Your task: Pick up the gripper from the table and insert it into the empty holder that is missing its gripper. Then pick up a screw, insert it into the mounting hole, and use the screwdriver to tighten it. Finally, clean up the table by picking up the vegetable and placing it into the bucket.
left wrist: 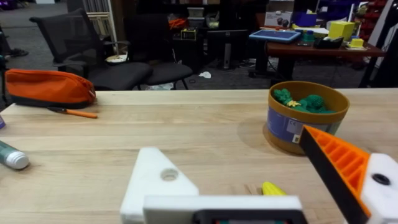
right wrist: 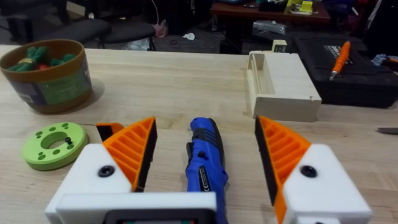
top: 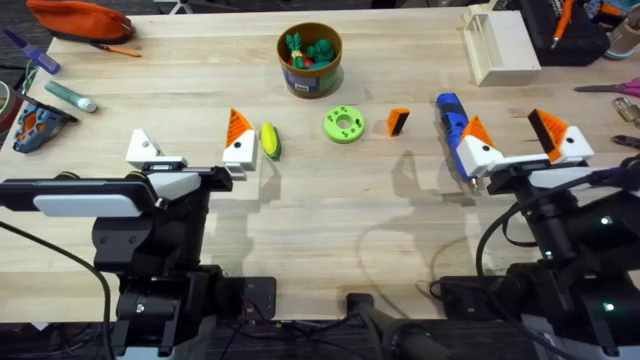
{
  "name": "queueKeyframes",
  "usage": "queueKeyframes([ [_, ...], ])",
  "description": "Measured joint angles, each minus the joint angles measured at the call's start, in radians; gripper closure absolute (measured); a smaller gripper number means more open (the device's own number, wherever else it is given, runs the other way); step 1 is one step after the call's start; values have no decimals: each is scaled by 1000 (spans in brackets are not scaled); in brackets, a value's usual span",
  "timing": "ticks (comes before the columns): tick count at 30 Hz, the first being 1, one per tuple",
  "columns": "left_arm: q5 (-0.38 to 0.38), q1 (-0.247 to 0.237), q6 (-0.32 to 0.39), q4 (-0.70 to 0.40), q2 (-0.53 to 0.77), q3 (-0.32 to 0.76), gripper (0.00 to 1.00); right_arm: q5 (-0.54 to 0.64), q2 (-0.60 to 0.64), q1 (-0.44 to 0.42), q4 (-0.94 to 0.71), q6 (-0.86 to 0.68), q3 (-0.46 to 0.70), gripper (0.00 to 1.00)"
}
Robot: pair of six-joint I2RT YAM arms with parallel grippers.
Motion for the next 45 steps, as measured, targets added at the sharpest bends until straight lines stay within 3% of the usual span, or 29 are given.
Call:
queueKeyframes([
  [8, -11, 0, 0, 13, 0, 0, 15, 5, 0, 0, 14, 0, 0, 107],
  [14, -27, 0, 0, -1, 0, 24, 15, 20, 2, 0, 197, 0, 11, 108],
  [18, -28, 0, 0, -100, 3, 139, 15, 22, 3, 0, 152, -1, 80, 107],
  [22, -32, 0, -1, -214, 76, 321, 15, 22, 53, 0, 29, -1, 236, 107],
  [27, -41, 0, 0, -416, 287, 579, 15, 22, 226, 0, -166, -1, 478, 107],
  [34, -46, 0, -1, -724, 698, 911, 15, 22, 595, 0, -484, 0, 820, 107],
  [40, -45, 0, -23, -877, 991, 1079, 15, 22, 873, 0, -729, 0, 1044, 107],
  [45, -45, 0, -70, -946, 1147, 1138, 15, 22, 1035, 0, -885, 0, 1155, 108],
])
